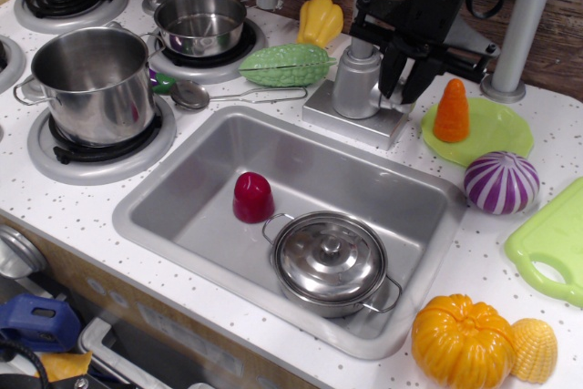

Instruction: Turn lever vertical to front

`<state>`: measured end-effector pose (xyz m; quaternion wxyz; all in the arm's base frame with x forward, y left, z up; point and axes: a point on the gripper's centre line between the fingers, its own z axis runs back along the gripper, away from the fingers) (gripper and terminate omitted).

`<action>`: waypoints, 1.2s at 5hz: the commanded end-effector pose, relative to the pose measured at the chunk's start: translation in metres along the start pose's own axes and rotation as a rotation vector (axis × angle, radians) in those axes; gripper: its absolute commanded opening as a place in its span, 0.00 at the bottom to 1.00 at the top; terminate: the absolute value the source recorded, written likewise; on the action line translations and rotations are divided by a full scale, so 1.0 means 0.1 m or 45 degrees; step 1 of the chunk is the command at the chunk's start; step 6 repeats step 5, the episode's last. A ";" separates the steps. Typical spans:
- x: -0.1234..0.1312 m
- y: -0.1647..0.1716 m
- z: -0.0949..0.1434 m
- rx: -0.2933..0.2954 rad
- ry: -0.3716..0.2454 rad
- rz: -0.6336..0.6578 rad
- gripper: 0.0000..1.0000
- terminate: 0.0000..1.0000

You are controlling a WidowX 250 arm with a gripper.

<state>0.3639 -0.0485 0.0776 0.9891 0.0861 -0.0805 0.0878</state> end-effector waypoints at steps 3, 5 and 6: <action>0.19 0.06 -0.04 -0.096 -0.119 -0.027 0.00 0.00; 0.21 0.08 -0.03 -0.090 -0.099 -0.032 0.00 1.00; 0.21 0.08 -0.03 -0.090 -0.099 -0.032 0.00 1.00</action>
